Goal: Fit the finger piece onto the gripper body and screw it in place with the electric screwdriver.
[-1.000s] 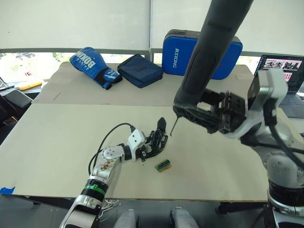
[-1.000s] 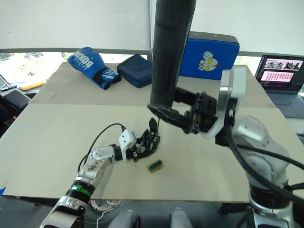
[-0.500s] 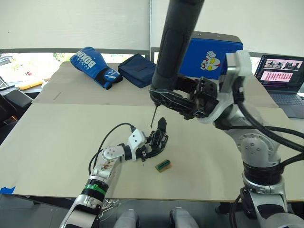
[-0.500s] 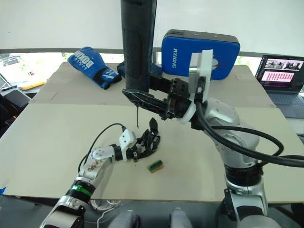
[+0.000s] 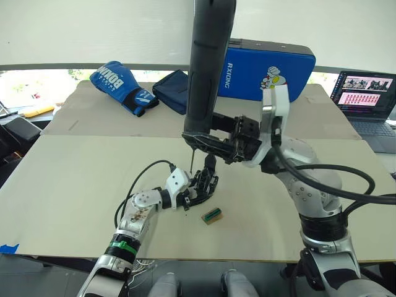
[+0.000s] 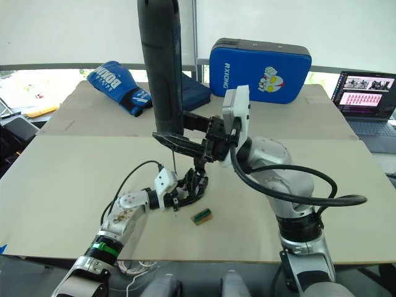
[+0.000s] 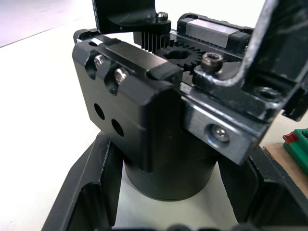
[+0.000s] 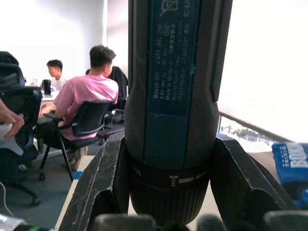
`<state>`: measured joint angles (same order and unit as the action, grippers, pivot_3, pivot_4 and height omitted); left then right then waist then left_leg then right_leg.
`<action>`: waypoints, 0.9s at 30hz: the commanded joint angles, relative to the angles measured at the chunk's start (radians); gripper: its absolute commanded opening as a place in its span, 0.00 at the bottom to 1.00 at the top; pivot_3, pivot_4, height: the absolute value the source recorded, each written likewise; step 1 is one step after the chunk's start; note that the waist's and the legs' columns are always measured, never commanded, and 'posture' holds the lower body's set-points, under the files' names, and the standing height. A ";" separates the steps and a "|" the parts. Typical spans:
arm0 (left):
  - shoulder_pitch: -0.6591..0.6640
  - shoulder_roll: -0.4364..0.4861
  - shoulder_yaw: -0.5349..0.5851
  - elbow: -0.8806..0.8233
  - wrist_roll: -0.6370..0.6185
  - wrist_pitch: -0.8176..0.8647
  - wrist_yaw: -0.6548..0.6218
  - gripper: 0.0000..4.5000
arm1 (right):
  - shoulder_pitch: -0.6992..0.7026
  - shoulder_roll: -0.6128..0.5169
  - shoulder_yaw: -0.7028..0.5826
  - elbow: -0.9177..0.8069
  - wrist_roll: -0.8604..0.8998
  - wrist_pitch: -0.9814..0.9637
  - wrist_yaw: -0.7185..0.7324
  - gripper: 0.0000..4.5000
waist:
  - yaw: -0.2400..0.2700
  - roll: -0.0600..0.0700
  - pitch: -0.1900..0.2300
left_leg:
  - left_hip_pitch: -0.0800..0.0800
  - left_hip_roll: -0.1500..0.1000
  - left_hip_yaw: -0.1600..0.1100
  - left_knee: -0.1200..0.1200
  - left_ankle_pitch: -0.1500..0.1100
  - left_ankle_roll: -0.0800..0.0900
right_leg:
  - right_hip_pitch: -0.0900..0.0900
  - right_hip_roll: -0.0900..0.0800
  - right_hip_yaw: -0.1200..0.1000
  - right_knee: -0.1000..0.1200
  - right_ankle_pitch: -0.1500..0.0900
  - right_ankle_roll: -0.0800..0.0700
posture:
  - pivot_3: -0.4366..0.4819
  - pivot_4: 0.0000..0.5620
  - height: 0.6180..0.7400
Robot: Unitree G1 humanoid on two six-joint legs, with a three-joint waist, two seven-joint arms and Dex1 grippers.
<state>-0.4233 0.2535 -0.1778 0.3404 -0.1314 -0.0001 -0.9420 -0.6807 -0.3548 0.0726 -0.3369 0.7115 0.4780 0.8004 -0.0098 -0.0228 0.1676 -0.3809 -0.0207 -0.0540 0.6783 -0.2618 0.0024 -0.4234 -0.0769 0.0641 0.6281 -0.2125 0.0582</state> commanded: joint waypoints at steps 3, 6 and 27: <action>0.029 0.003 -0.029 -0.016 0.003 0.030 -0.009 0.52 | 0.001 0.021 -0.013 -0.024 -0.023 -0.066 0.021 0.43 | -0.002 0.000 0.000 | 0.000 0.000 0.000 0.000 0.000 0.000 | 0.000 0.000 0.000 0.000 0.000 0.000 | 0.48 0.27 1.00; 0.033 0.005 -0.029 -0.022 0.002 0.034 -0.010 0.52 | 0.007 0.029 -0.012 -0.021 -0.037 -0.074 0.029 0.43 | -0.003 0.000 0.000 | 0.000 0.000 0.000 0.000 0.000 0.000 | 0.000 0.000 0.000 0.000 0.000 0.000 | 0.48 0.27 1.00; 0.036 0.019 -0.028 -0.023 0.000 0.042 -0.010 0.52 | 0.048 0.047 0.002 0.008 -0.095 -0.090 0.063 0.43 | -0.005 0.000 0.000 | 0.001 0.000 0.000 -0.001 0.000 0.000 | 0.000 0.000 0.000 0.000 0.000 0.000 | 0.48 0.27 1.00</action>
<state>-0.4130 0.2671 -0.1786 0.3156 -0.1389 0.0221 -0.9392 -0.6157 -0.3215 0.0834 -0.3028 0.6086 0.4358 0.8602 -0.0153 -0.0228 0.1676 -0.3802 -0.0204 -0.0542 0.6775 -0.2618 0.0024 -0.4236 -0.0766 0.0641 0.6281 -0.2124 0.0580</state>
